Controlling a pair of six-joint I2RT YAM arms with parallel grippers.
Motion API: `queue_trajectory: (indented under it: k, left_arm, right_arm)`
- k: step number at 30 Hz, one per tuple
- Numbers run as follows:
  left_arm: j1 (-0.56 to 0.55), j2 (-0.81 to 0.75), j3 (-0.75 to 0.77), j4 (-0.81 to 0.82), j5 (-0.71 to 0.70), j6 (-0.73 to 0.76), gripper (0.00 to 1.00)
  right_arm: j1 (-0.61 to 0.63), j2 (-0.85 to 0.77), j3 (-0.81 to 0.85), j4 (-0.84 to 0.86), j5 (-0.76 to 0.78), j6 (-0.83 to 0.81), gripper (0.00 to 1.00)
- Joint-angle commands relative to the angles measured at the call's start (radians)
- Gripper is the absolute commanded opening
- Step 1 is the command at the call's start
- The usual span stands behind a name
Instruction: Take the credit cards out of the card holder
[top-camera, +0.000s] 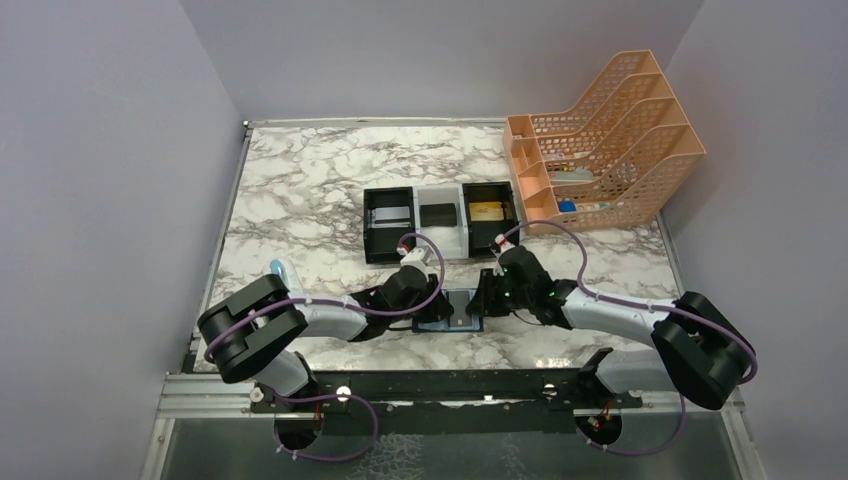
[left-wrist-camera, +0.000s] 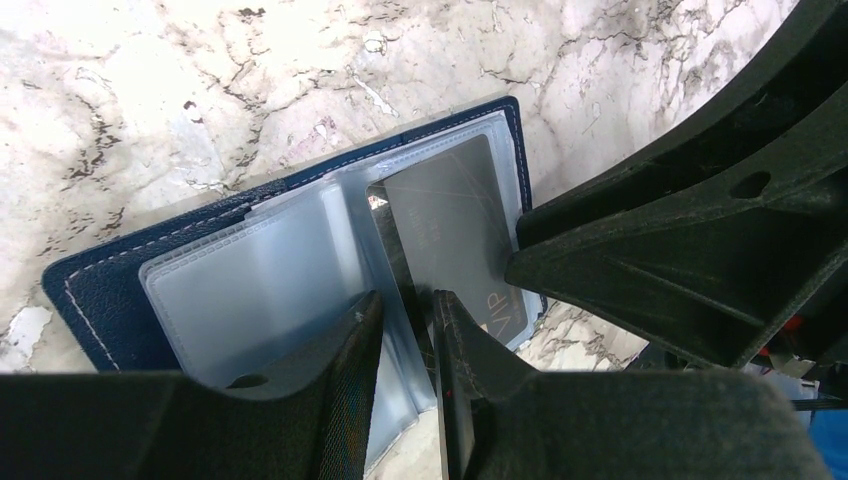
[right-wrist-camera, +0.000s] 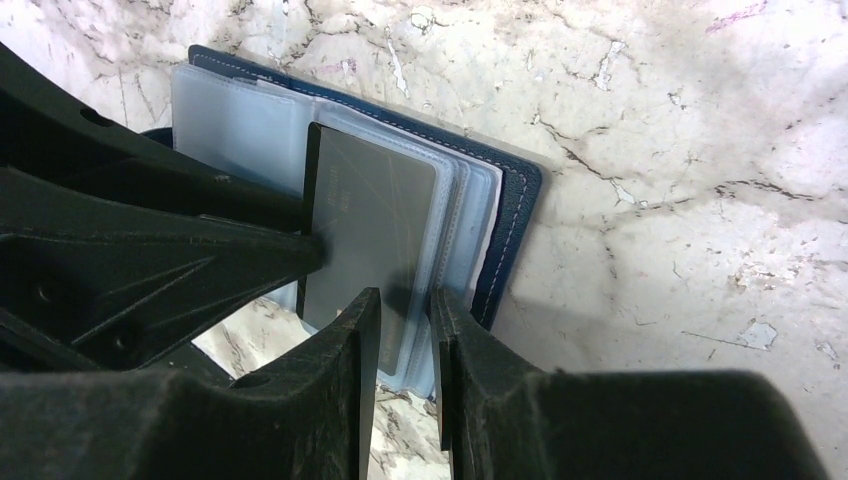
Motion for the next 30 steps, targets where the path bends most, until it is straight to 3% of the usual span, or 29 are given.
queue_trajectory:
  k: [1, 6, 9, 16, 22, 30]
  left_arm:
    - [-0.008, -0.011, -0.039, -0.075, -0.036, 0.0, 0.29]
    - [-0.008, -0.044, -0.061, -0.075, -0.046, -0.016, 0.29]
    - [-0.008, -0.058, -0.064, -0.075, -0.05, -0.016, 0.29]
    - [-0.009, -0.038, -0.048, -0.075, -0.039, -0.014, 0.28]
    - [-0.012, -0.039, -0.05, -0.075, -0.037, -0.019, 0.28]
    - [-0.015, -0.036, -0.06, -0.062, -0.05, -0.035, 0.26]
  right_arm:
    - [0.001, -0.005, -0.005, -0.038, 0.031, -0.006, 0.27]
    - [0.001, -0.102, 0.047, -0.135, 0.108, -0.048, 0.28]
    - [0.001, -0.127, 0.061, -0.119, 0.048, -0.073, 0.29]
    - [0.001, 0.01, 0.071, 0.017, -0.146, -0.046, 0.29]
    - [0.001, 0.126, 0.077, -0.002, -0.077, -0.039, 0.28]
    - [0.001, 0.086, 0.064, -0.025, -0.054, -0.059, 0.28]
